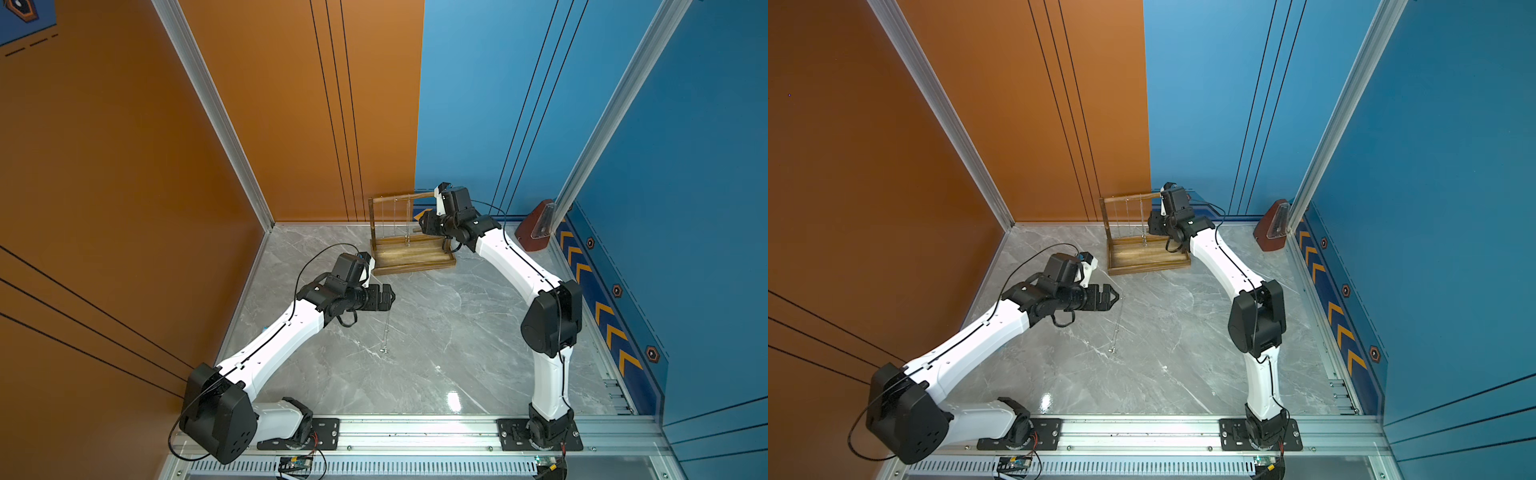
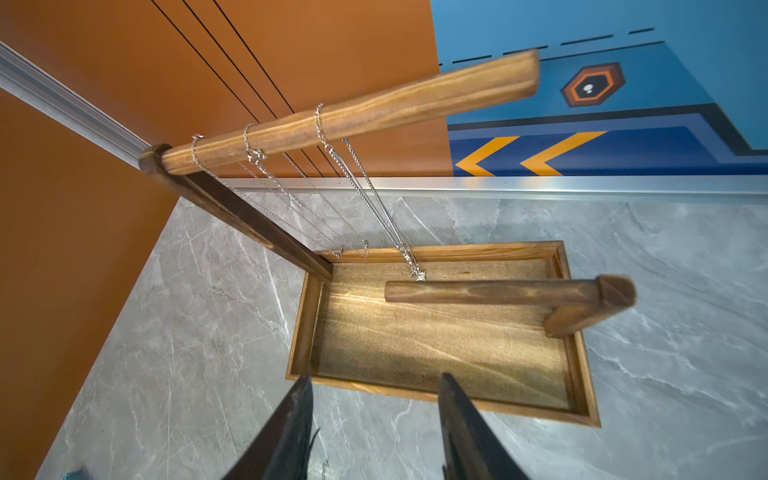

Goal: Take the necklace off the jewelry display stand
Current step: Take off the necklace from the stand.

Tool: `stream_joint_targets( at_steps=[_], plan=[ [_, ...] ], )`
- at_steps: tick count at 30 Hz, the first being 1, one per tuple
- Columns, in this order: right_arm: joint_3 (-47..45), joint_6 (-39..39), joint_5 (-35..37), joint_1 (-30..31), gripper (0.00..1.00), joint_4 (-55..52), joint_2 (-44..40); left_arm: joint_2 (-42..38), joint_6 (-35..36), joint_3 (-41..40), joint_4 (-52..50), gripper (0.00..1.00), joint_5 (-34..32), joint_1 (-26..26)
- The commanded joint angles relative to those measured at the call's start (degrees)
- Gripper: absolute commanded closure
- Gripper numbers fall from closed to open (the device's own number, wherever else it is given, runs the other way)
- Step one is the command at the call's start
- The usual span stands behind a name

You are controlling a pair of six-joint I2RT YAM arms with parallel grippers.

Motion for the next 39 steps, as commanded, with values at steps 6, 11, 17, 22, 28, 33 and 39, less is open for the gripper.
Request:
stream_joint_targets(
  at_steps=[6,11,17,22,28,33,39],
  plan=[
    [16.24,0.26,-1.69,0.16,0.55,-1.08,10.87,0.63,-0.47,-0.57,-0.78,0.02,3.45,-0.73],
    [20.64,1.75,-1.09,-0.41,0.57,0.68,15.03,0.97,-0.72,-0.57,-0.8,0.02,4.5,-0.64],
    [23.53,1.16,-2.78,-0.79,0.59,3.66,18.08,1.03,-0.74,-0.57,-0.76,0.02,4.98,-0.55],
    [23.49,0.63,-3.15,-0.92,0.59,5.55,19.12,1.0,-0.73,-0.57,-0.77,0.02,5.42,-0.05],
    [23.51,0.06,-2.35,-0.88,0.62,7.63,20.09,1.24,-0.78,-0.57,-0.75,0.02,6.16,0.06],
    [24.25,0.2,-1.37,-0.86,0.63,9.37,21.07,1.35,-0.82,-0.57,-0.76,0.02,6.6,0.15],
    [26.53,1.29,-1.33,-1.03,0.66,9.54,22.79,1.6,-0.96,-0.57,-0.76,0.02,7.14,0.18]
  ],
)
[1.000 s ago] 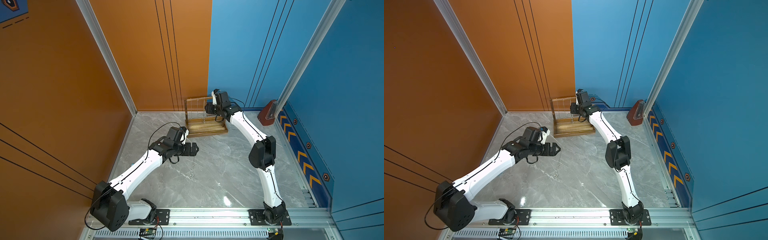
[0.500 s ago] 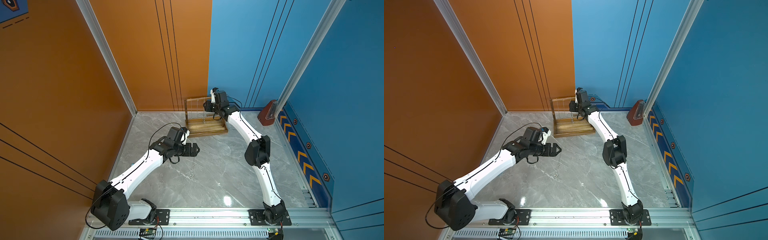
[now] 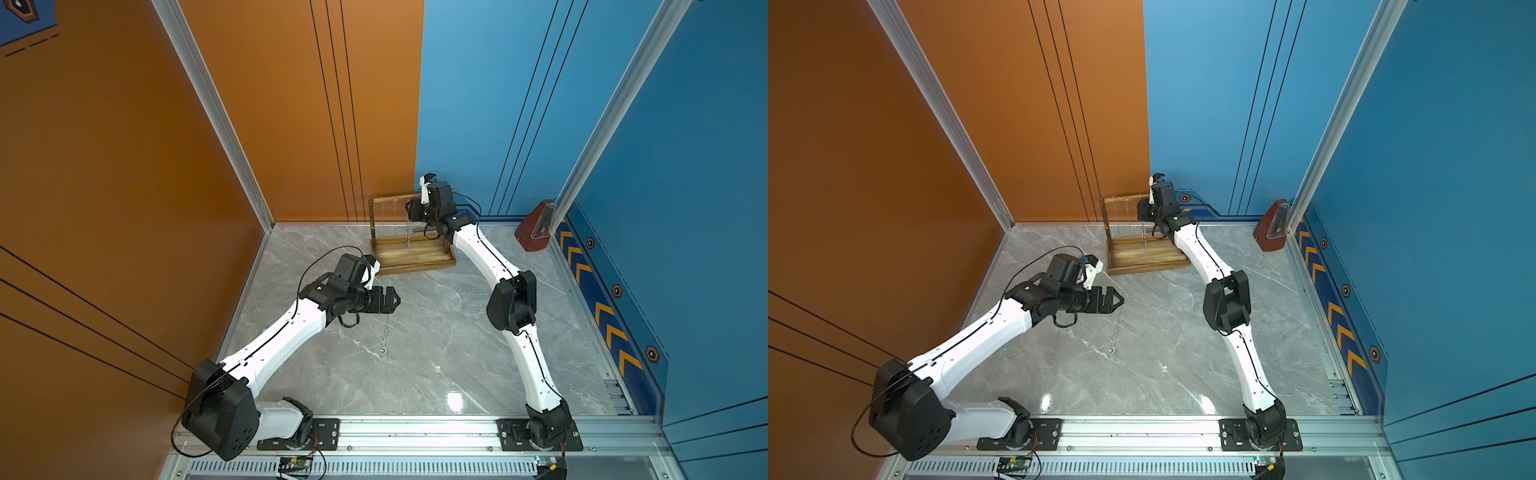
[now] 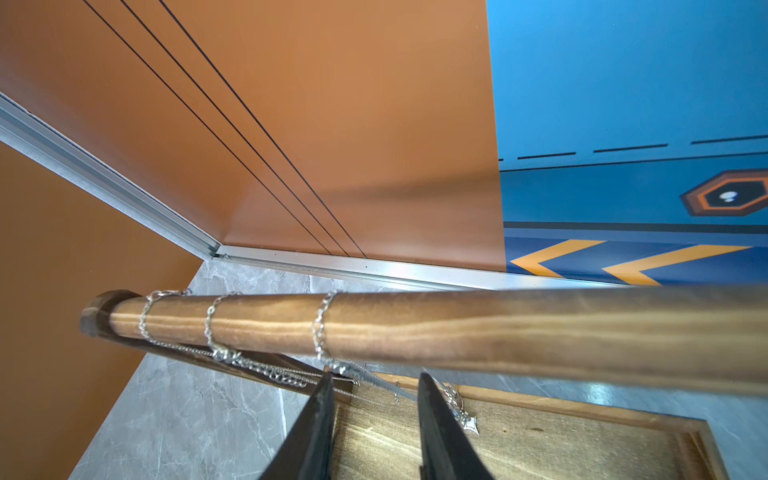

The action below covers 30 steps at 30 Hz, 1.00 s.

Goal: Take the necklace off the jewelry display stand
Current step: Take off the necklace from the stand.

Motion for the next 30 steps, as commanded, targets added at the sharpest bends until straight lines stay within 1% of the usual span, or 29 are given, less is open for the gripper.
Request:
stream_joint_targets(
  at_steps=[1,2,5,10,16,18,20,22,26,29,30],
  plan=[
    [2.47,0.52,1.16,-0.29,0.66,1.42,1.47,0.77,-0.3,-0.57,-0.77,0.02,1.85,0.45],
    [2.75,0.66,0.95,-0.3,0.66,1.39,1.76,0.85,-0.32,-0.57,-0.78,0.02,1.85,0.49],
    [3.9,1.21,-0.05,-0.55,0.71,1.62,2.54,1.2,-0.33,-0.49,-0.78,0.02,2.4,0.45],
    [3.93,1.54,-0.93,-0.65,0.71,2.89,2.53,1.5,-0.43,-0.48,-0.76,0.02,2.55,0.41],
    [4.15,2.15,-0.21,-0.8,0.72,3.38,2.61,1.68,-0.43,-0.48,-0.78,0.02,2.81,0.43],
    [4.19,2.29,-0.29,-0.89,0.75,3.5,2.61,1.73,-0.42,-0.48,-0.78,0.02,2.83,0.44],
    [4.45,2.39,-0.2,-0.87,0.76,3.51,2.63,1.83,-0.43,-0.48,-0.76,0.02,2.96,0.42],
    [4.63,2.71,0.02,-0.99,0.8,3.54,2.59,1.98,-0.43,-0.48,-0.78,0.02,3.06,0.41],
    [5.23,3.08,-0.06,-1.15,0.82,3.45,2.75,2.08,-0.52,-0.4,-0.77,0.02,3.3,0.43],
    [5.42,3.08,-0.1,-1.26,0.87,3.28,2.58,2.17,-0.48,-0.4,-0.78,0.02,3.44,0.41],
    [5.43,3.05,-0.15,-1.25,0.87,3.25,2.61,2.17,-0.52,-0.4,-0.77,0.02,3.52,0.43]
  ],
)
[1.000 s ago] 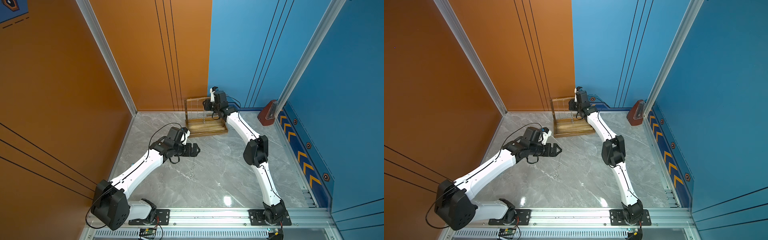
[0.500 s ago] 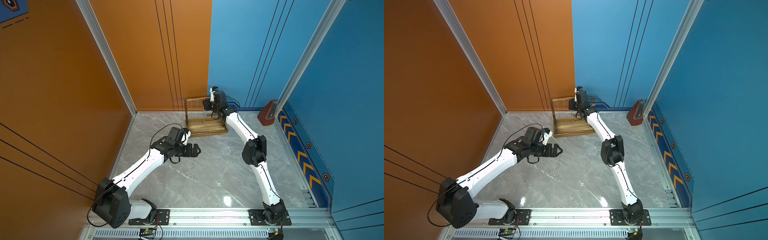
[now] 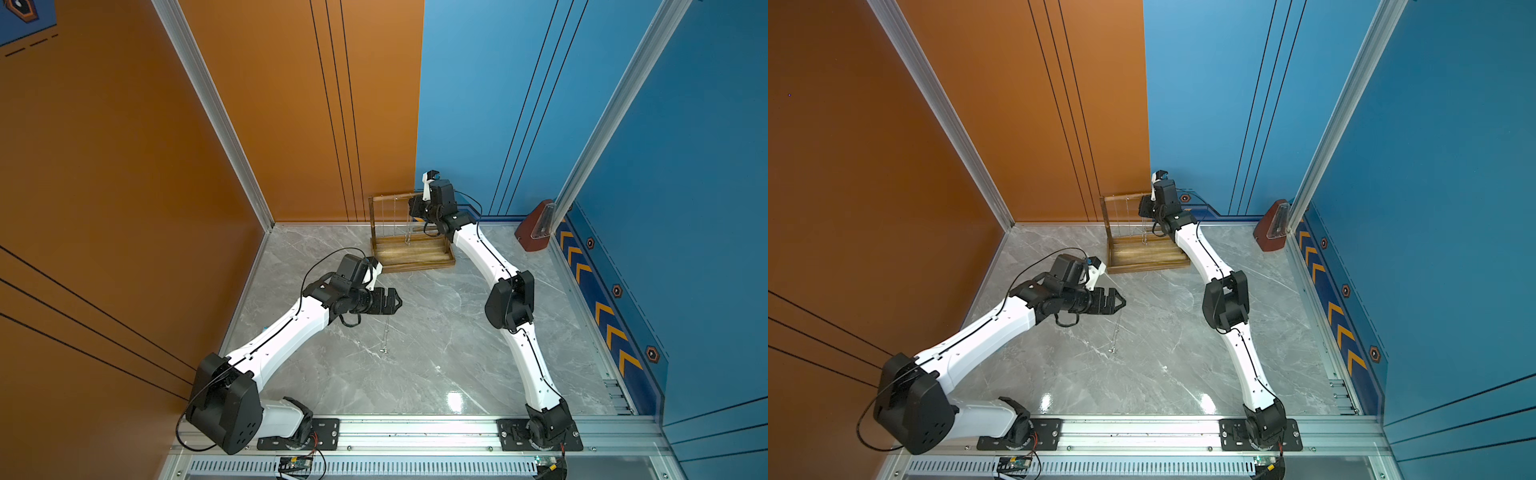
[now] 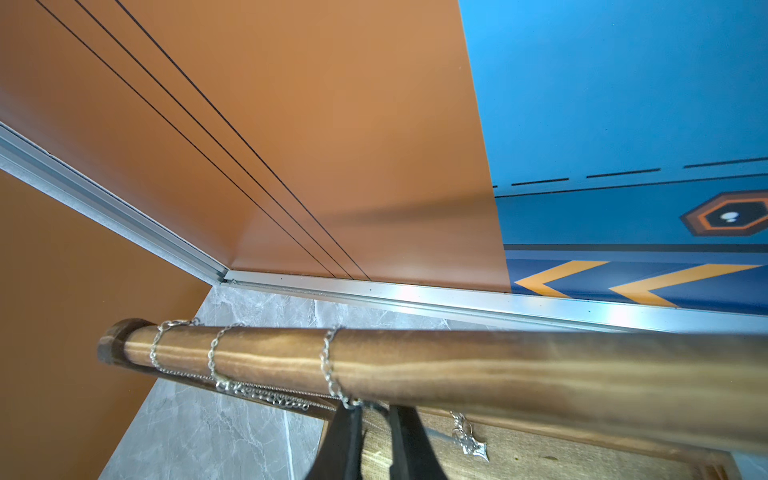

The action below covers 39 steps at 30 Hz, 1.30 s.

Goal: Take the necklace off the jewelry display stand
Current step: Take off the necklace from the stand.

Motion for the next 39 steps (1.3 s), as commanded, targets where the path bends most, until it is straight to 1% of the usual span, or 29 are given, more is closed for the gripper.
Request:
stream_joint_targets(
  at_steps=[1,6,11,19,28,33,39],
  plan=[
    [2.32,0.57,-0.03,-0.43,0.87,1.27,0.58,0.49,-0.49,-0.4,-0.8,0.02,1.67,0.39],
    [2.41,0.13,0.43,-0.51,0.91,0.33,0.1,0.53,-0.5,-0.4,-0.78,0.02,1.74,0.39],
    [2.41,-0.66,0.76,-0.69,0.91,-1.17,-0.97,0.35,-0.49,-0.4,-0.78,0.02,1.99,0.43],
    [2.41,-1.54,0.95,-1.81,0.96,-3.89,-2.56,0.29,-0.5,-0.4,-0.78,0.02,2.04,0.43],
    [2.42,-1.46,0.95,-2.97,0.97,-5.5,-3.77,0.27,-0.49,-0.4,-0.78,0.02,1.94,0.39],
    [2.41,-1.61,0.72,-3.68,1.0,-6.1,-4.45,0.37,-0.5,-0.4,-0.77,0.02,1.98,0.39],
    [2.41,-1.81,0.54,-4.43,1.0,-6.54,-5.29,0.35,-0.5,-0.4,-0.78,0.02,2.04,0.44]
  ],
)
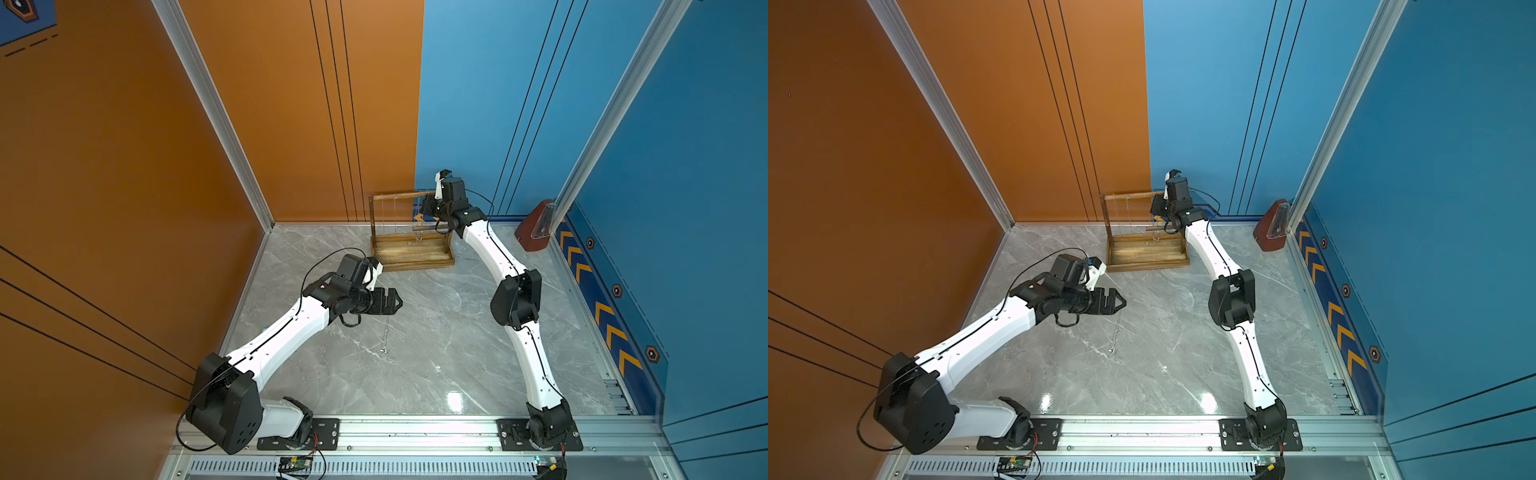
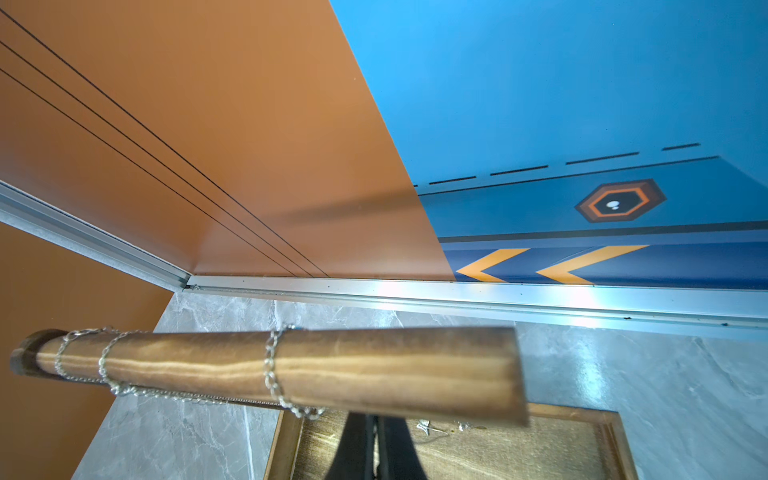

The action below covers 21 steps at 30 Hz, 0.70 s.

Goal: Take the necklace off the jewelry display stand
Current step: Take off the necklace from the stand.

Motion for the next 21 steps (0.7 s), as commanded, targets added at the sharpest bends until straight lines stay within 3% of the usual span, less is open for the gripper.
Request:
stream_joint_targets(
  at_steps=[1,21],
  plan=[
    [1.86,-1.29,0.39,-0.58,1.0,-1.5,-4.97,0.28,-0.45,-0.4,-0.78,0.02,1.49,0.43],
    [1.95,-0.49,-0.11,-3.12,1.0,-2.46,-7.19,0.27,-0.48,-0.4,-0.79,0.02,1.38,0.42]
  ],
)
